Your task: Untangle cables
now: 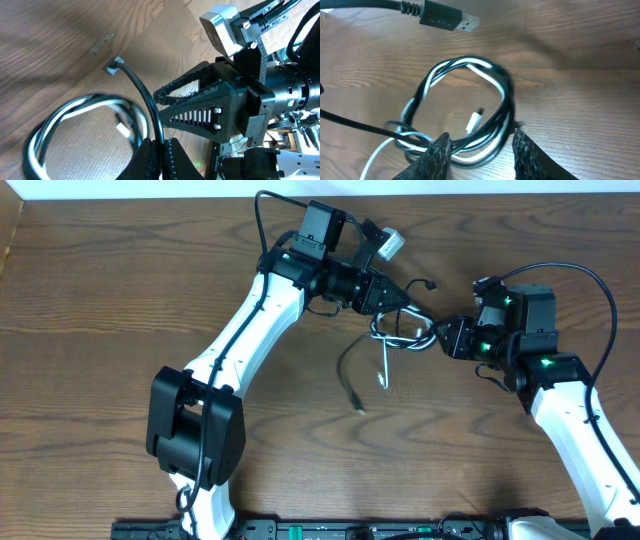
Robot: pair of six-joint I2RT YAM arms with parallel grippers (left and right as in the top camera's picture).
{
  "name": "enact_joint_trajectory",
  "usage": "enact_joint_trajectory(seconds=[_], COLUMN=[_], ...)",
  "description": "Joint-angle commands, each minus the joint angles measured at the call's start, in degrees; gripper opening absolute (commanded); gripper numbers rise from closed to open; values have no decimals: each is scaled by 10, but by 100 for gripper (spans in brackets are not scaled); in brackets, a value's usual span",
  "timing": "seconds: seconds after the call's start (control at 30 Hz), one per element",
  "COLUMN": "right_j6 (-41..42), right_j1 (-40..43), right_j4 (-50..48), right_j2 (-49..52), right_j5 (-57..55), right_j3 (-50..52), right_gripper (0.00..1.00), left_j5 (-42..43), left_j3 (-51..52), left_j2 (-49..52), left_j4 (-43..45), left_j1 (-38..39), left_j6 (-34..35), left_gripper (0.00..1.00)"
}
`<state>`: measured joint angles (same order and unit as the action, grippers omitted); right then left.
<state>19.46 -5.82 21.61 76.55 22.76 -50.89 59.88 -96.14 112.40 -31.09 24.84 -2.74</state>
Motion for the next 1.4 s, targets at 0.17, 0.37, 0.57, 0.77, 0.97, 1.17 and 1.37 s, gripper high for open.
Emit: enact_joint_trajectory(seconds=[0.17, 0.37, 0.57, 0.77, 0.97, 1.17, 1.37], right_j6=[-3, -2, -2, -2, -2, 3, 12], right_j1=[-3, -3, -4, -5, -5, -5, -5], right_j4=[-1, -4, -10, -15, -15, -14, -1], right_j2=[3, 3, 3, 3, 3, 4, 6], right_j5=[8, 8, 14, 13, 13, 7, -10], right_j3=[-11, -11, -11, -11, -11, -11, -11], right_gripper=[36, 32, 22, 9, 1, 1, 1], left_j5=[12, 12, 12, 17, 77, 94, 101], left_j3=[-5, -5, -5, -5, -5, -5, -5], left_j2=[0, 0, 0, 0, 0, 0, 0], left_j4=[1, 1, 1, 5, 31, 52, 55], left_j1=[-2, 1, 9, 19, 19, 19, 17], left_j6=[8, 10, 28, 40, 42, 61, 61], left_gripper=[7, 7, 7, 8, 7, 7, 8])
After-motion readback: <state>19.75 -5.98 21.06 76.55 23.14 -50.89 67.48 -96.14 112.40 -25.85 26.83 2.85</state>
